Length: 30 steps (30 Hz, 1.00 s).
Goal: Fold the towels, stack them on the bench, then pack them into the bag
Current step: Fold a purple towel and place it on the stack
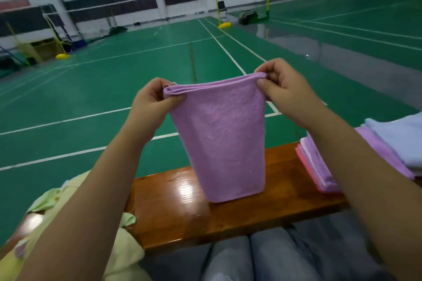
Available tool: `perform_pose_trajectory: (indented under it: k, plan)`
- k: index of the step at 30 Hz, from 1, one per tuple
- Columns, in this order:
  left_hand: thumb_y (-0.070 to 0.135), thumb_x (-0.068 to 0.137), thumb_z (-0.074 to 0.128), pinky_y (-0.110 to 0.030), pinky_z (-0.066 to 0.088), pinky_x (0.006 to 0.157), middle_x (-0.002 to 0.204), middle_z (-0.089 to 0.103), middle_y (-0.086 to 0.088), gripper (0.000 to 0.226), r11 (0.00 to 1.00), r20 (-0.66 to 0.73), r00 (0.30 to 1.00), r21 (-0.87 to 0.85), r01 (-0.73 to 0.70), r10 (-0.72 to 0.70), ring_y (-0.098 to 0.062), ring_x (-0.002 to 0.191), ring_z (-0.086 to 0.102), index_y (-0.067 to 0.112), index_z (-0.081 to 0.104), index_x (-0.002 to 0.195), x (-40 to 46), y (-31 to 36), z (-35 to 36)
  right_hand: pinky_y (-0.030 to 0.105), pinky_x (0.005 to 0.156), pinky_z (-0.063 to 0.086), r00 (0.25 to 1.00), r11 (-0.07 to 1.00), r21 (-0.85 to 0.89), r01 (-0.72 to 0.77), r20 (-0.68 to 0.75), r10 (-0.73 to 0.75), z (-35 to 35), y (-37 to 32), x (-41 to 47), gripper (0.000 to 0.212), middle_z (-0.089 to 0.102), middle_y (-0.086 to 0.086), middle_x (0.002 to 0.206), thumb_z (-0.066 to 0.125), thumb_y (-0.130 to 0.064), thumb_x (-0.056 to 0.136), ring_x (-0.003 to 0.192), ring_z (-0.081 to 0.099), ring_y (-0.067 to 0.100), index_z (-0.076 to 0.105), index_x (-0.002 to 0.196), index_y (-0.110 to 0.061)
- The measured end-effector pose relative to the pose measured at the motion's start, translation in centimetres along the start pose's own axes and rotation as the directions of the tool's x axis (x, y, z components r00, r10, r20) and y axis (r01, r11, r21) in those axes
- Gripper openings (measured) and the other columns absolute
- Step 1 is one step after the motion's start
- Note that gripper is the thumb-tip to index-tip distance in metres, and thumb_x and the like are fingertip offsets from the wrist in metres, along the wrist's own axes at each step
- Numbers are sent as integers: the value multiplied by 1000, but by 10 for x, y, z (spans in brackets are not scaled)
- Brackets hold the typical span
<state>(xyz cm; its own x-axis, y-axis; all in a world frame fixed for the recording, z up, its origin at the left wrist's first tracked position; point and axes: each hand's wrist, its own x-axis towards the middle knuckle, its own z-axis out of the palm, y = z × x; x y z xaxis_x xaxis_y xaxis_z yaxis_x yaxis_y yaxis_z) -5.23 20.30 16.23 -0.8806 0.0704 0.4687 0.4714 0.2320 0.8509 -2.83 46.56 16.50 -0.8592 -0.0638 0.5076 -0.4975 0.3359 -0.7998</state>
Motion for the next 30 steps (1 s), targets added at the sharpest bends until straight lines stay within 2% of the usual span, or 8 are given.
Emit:
perform_pose_trajectory:
  k: [2, 7, 11, 14, 17, 21, 26, 30]
  plan:
    - [19, 70, 70, -26, 41, 66, 64, 59, 17, 14, 1000, -15, 1000, 4, -1, 1, -5, 65, 48, 22, 57, 75, -5, 3, -2, 43, 85, 54, 999, 999, 31, -24, 25, 23, -1, -4, 0, 17, 64, 1, 93, 49, -9, 97, 88, 61, 17, 50, 92, -25]
    - [23, 64, 78, -18, 44, 63, 67, 62, 16, 14, 989, 49, 996, -133, -66, 73, -3, 66, 52, 28, 66, 69, -18, 23, -13, 19, 64, 52, 998, 979, 203, -25, 62, 13, -10, -14, -10, 19, 66, -14, 76, 48, -4, 96, 72, 60, -2, 53, 92, -22]
    - [36, 60, 86, -14, 46, 62, 74, 65, 10, 23, 952, 151, 981, -297, -74, 123, -4, 68, 55, 27, 70, 73, -19, 32, -24, 18, 63, 53, 995, 965, 261, -26, 98, 0, -18, -20, -11, 16, 67, -14, 74, 49, -3, 95, 73, 62, 1, 55, 94, -18]
    - [18, 78, 74, -16, 49, 60, 73, 65, 9, 8, 941, 135, 988, -338, -27, 77, -5, 67, 57, 24, 71, 73, -15, 27, -23, 19, 62, 53, 994, 960, 276, -53, 103, 26, -17, -17, -4, 16, 68, -14, 75, 49, -3, 95, 74, 62, 1, 55, 93, -18]
    - [9, 87, 56, -17, 50, 58, 69, 64, 9, 12, 958, 102, 993, -275, 84, -57, -4, 63, 57, 15, 63, 80, -9, 14, -16, 23, 65, 56, 989, 967, 227, -113, 114, 89, -7, -5, 7, 15, 66, -8, 80, 48, -3, 95, 74, 61, 3, 54, 92, -17]
    - [6, 97, 50, -23, 50, 64, 64, 62, 13, 18, 964, 25, 980, -175, 199, -198, -3, 62, 55, 16, 54, 82, 1, -7, -9, 29, 76, 55, 982, 980, 115, -160, 122, 146, 8, 5, 25, 7, 63, -2, 87, 49, -4, 96, 80, 60, 10, 52, 100, -9]
    - [7, 97, 50, -18, 49, 61, 66, 61, 14, 18, 962, -12, 994, -252, 101, -107, -2, 62, 54, 18, 52, 83, -1, 2, -12, 24, 74, 57, 994, 977, 190, -97, 63, 87, 6, -5, 27, 14, 64, -3, 86, 51, -5, 95, 77, 61, 4, 53, 92, -18]
    - [22, 85, 70, -20, 52, 69, 79, 66, 10, 9, 941, 116, 990, -319, 111, -78, -5, 71, 58, 19, 62, 83, -35, -5, -22, 21, 72, 56, 989, 965, 240, -104, 132, 74, 3, 0, -7, 19, 65, -7, 80, 50, 2, 93, 74, 63, 2, 55, 92, -16]
